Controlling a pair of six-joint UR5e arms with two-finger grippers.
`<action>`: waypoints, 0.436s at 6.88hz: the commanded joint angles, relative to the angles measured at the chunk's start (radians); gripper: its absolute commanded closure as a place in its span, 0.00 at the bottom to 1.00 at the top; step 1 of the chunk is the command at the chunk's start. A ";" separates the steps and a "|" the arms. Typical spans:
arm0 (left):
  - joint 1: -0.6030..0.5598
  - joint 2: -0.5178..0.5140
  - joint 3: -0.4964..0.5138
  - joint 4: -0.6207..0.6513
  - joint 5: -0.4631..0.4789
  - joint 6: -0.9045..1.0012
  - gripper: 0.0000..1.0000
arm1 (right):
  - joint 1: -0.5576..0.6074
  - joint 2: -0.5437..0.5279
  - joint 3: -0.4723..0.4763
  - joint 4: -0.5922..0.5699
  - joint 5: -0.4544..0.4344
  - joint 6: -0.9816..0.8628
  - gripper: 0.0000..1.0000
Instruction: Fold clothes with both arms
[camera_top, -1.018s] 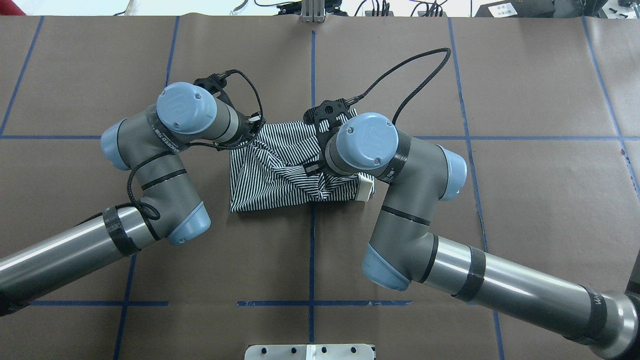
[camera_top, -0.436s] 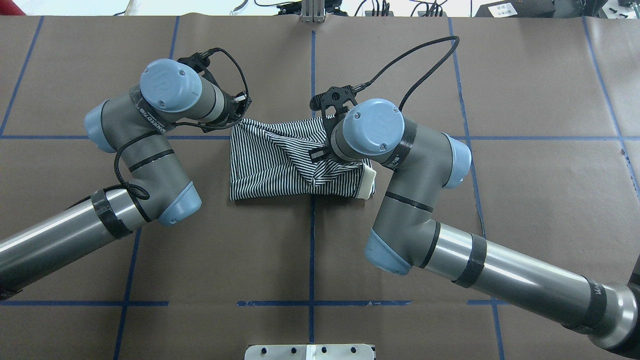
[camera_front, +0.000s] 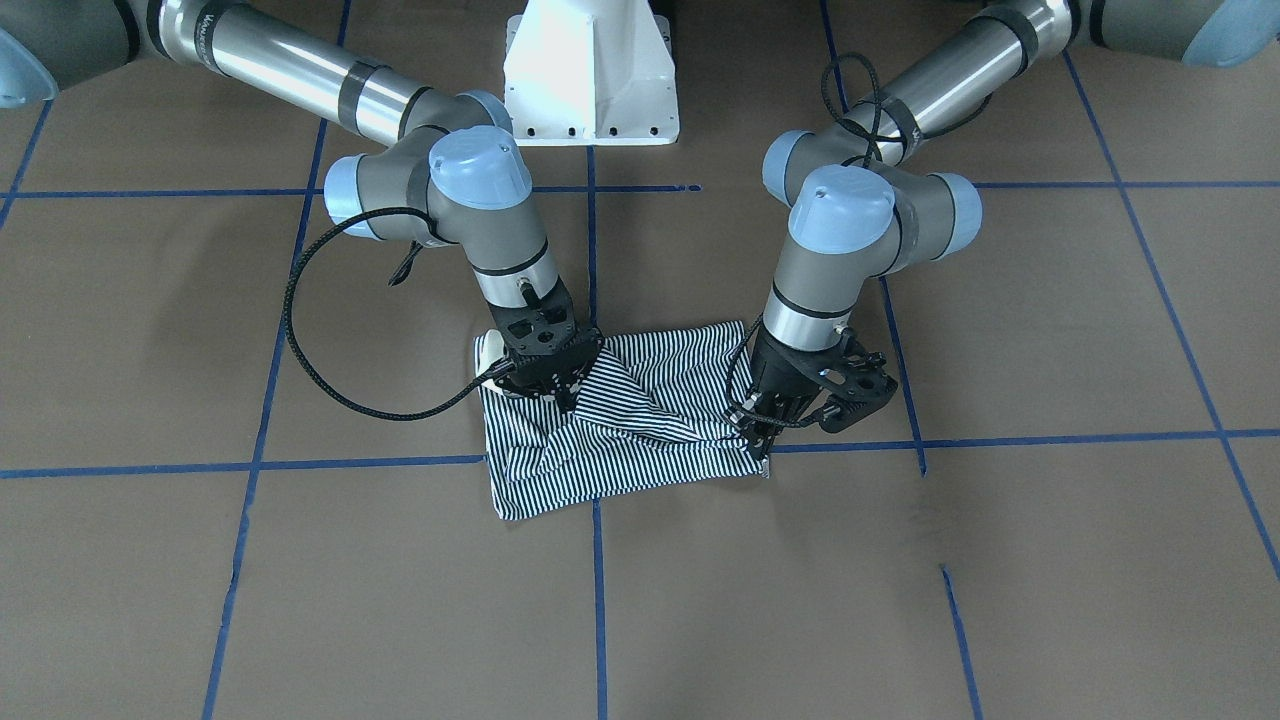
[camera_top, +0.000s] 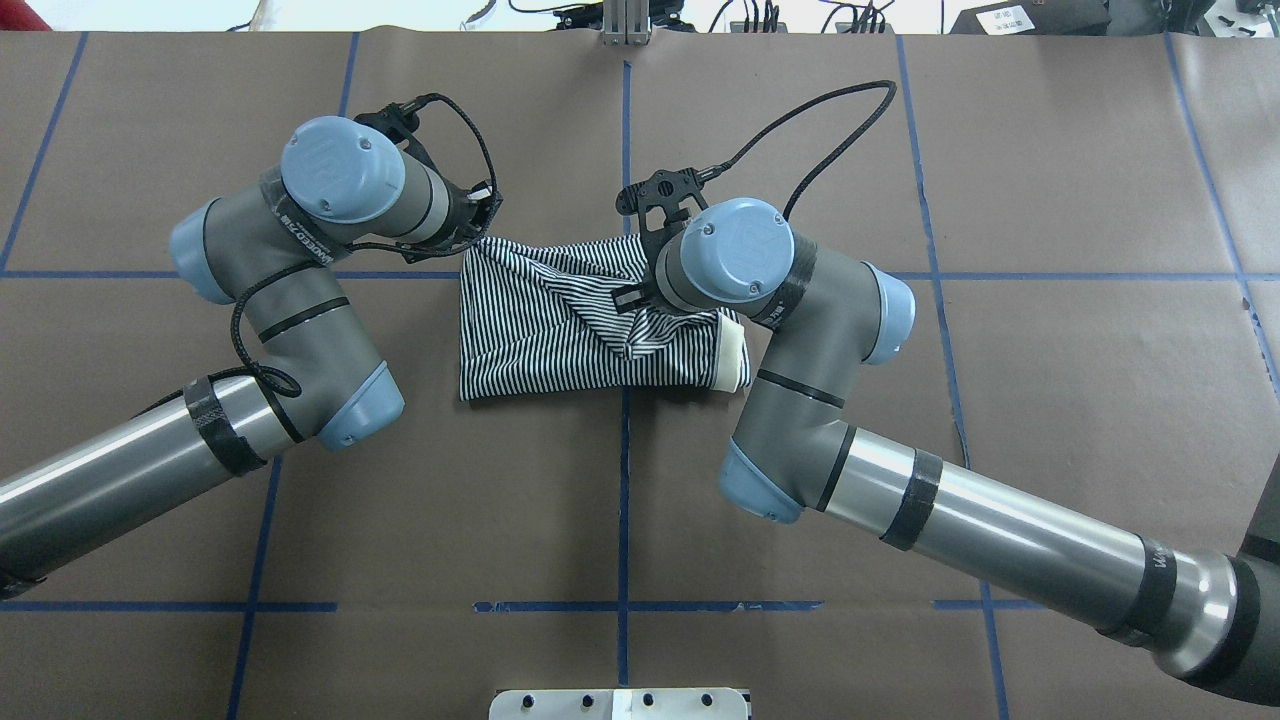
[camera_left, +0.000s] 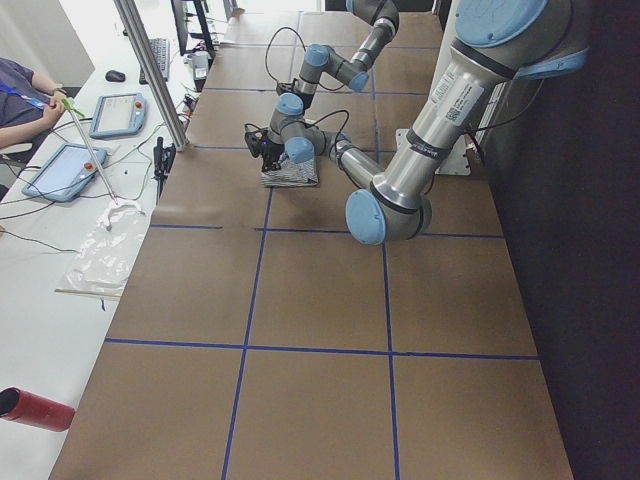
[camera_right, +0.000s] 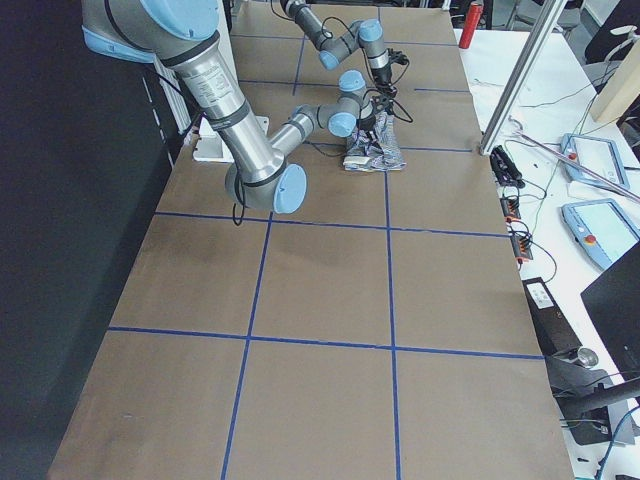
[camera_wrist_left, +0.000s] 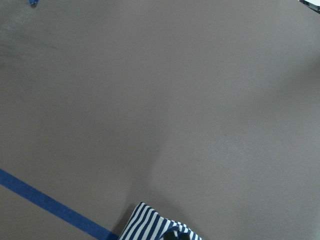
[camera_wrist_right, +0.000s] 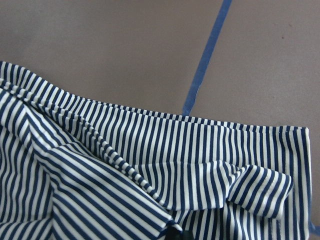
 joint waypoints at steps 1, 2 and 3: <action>-0.003 -0.003 0.003 -0.001 -0.001 0.004 0.00 | 0.007 0.003 -0.012 0.007 -0.021 -0.006 0.00; -0.017 -0.003 0.002 -0.001 -0.009 0.019 0.00 | 0.031 0.006 -0.011 0.007 -0.011 -0.007 0.00; -0.028 -0.001 -0.003 0.001 -0.012 0.063 0.00 | 0.031 0.016 -0.003 -0.004 -0.008 0.002 0.00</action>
